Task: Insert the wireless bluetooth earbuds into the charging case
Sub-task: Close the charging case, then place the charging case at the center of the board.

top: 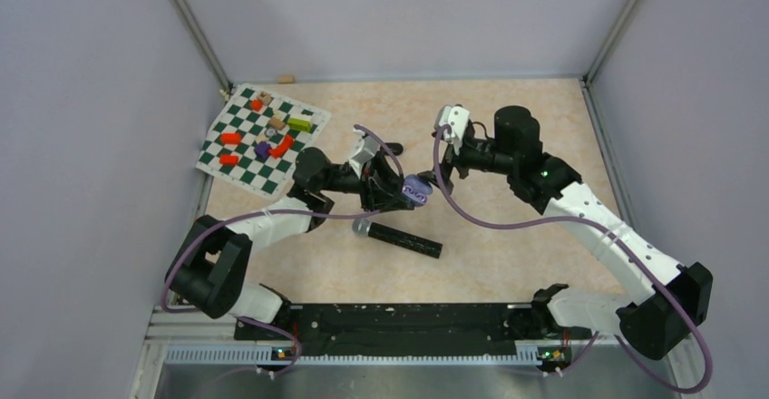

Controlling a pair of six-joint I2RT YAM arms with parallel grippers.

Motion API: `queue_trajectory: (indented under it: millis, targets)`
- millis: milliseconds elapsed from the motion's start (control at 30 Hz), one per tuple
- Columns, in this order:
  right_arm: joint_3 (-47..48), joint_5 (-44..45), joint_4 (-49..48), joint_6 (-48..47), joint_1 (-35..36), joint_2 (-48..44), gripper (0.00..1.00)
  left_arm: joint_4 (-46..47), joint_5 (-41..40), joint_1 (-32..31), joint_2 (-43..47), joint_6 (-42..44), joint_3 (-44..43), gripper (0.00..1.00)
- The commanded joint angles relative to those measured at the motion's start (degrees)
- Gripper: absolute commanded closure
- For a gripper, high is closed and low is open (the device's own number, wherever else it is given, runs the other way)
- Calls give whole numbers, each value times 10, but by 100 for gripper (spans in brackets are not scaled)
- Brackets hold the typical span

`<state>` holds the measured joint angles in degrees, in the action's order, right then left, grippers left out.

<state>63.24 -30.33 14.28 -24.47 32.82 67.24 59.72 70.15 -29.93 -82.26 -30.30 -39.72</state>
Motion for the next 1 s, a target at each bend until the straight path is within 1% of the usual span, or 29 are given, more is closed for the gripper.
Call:
queue_trajectory:
  millis: [0,600,733,767,833,967]
  targets:
    - [12,-46,6,-6,-4,-12,1,18,4,-3,-4,4,-24,97]
    - [15,-95,18,-7,-5,-43,1,-1,-1,-3,-10,7,-32,97]
    - [3,-100,-12,6,-10,-64,1,-26,-9,-3,-13,18,-38,97]
    - [-3,-88,-33,20,-12,-71,1,-39,-15,-2,-13,25,-40,97]
    - [-20,-31,-84,54,-20,-85,1,-84,-37,-2,-16,50,-52,97]
    - [-43,124,-166,88,-42,-104,1,-224,-118,-3,-36,111,-90,98]
